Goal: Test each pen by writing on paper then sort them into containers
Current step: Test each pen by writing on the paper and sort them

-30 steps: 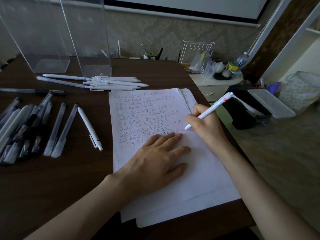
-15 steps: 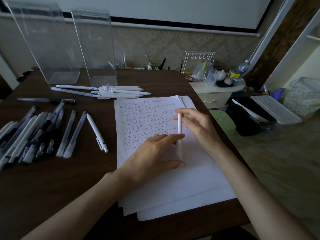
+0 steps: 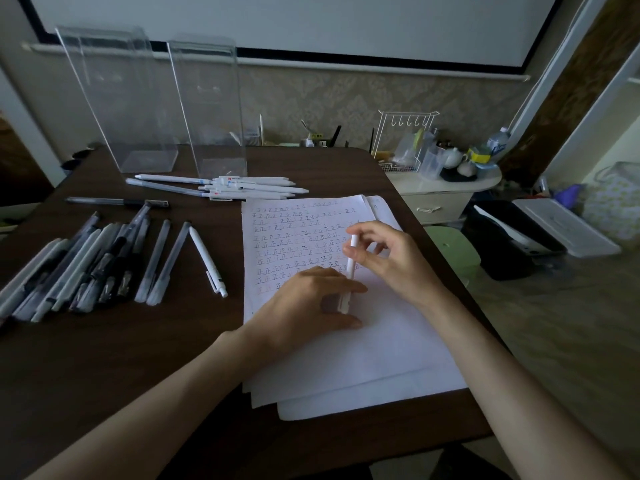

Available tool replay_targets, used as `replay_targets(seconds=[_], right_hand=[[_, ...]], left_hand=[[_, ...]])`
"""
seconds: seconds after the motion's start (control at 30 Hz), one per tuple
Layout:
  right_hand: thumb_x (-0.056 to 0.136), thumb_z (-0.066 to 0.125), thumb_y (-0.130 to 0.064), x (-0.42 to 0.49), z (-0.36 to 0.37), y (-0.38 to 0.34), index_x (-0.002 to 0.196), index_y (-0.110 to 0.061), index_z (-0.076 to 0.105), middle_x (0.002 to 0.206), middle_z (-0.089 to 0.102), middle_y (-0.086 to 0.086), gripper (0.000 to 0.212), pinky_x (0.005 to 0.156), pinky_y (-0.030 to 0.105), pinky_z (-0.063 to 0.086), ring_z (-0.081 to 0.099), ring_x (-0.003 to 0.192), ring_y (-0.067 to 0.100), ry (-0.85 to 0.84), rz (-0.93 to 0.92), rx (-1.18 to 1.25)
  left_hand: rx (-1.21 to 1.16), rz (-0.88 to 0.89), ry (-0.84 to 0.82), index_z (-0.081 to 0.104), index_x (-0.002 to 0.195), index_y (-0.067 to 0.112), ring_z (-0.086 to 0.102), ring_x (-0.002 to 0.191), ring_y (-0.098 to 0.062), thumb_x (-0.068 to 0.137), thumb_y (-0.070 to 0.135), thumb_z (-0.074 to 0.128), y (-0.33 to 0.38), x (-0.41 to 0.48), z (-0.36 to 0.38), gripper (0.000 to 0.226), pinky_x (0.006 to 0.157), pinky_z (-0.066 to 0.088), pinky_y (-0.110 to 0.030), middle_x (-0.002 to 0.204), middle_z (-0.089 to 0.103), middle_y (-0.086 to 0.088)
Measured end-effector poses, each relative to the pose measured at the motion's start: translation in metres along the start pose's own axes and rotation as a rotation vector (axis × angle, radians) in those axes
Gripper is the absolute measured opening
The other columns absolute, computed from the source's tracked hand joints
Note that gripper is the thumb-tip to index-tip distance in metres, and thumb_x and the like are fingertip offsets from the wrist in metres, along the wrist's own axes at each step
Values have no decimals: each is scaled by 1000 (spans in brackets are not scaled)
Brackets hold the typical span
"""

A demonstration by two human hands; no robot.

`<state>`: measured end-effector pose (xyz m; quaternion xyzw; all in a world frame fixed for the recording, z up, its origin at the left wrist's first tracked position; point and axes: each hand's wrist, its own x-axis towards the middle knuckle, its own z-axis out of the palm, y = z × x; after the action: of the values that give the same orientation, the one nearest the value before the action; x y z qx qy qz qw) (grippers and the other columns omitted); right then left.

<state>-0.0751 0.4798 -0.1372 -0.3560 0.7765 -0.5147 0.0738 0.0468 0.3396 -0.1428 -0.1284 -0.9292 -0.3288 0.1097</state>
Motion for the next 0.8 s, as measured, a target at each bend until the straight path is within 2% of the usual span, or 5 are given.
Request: replay_targets(seconds=[0.17,0.3,0.5,0.67,0.8], right_hand=[[87,53,-47,-1,1,4,135,-46,35,127,55,-12,51,100,12,32,45,120,-3,-148,-1,-140],[91,58,-34,4,7,15,131,-22,54,139,49,-4,42,110,33,29,38,127,13,-197,-123,-510],[93,55,-32,3,9,11,129,-19,56,142,46,-4,39,110,34,29,38,127,15,-208,-154,-637],[94,52,-36,7,11,1,120,-19,61,130,56,-6,33,101,31,34,45,119,17,-208,-139,-723],[95,50,-27,37,35,-19,111,-13,63,118,61,-2,25,93,32,37,47,110,20,-138,-163,-724]], left_hand=[[171,-163,30,43,137,25,46,115,-17,84,44,63,-4,-8,-13,60,94,34,-26,126,51,2],[553,-372,129,33,143,23,37,128,-21,91,56,38,-30,-31,-39,61,109,21,-38,139,44,-1],[731,-674,54,36,141,24,17,140,-28,94,57,27,-49,-60,-58,58,113,11,-51,151,24,-12],[568,-414,249,55,127,16,34,134,-29,97,40,29,-45,-56,-63,46,109,23,-49,145,38,-13],[450,-151,54,52,131,23,33,136,-22,91,55,24,-32,-47,-49,58,109,23,-39,147,38,-4]])
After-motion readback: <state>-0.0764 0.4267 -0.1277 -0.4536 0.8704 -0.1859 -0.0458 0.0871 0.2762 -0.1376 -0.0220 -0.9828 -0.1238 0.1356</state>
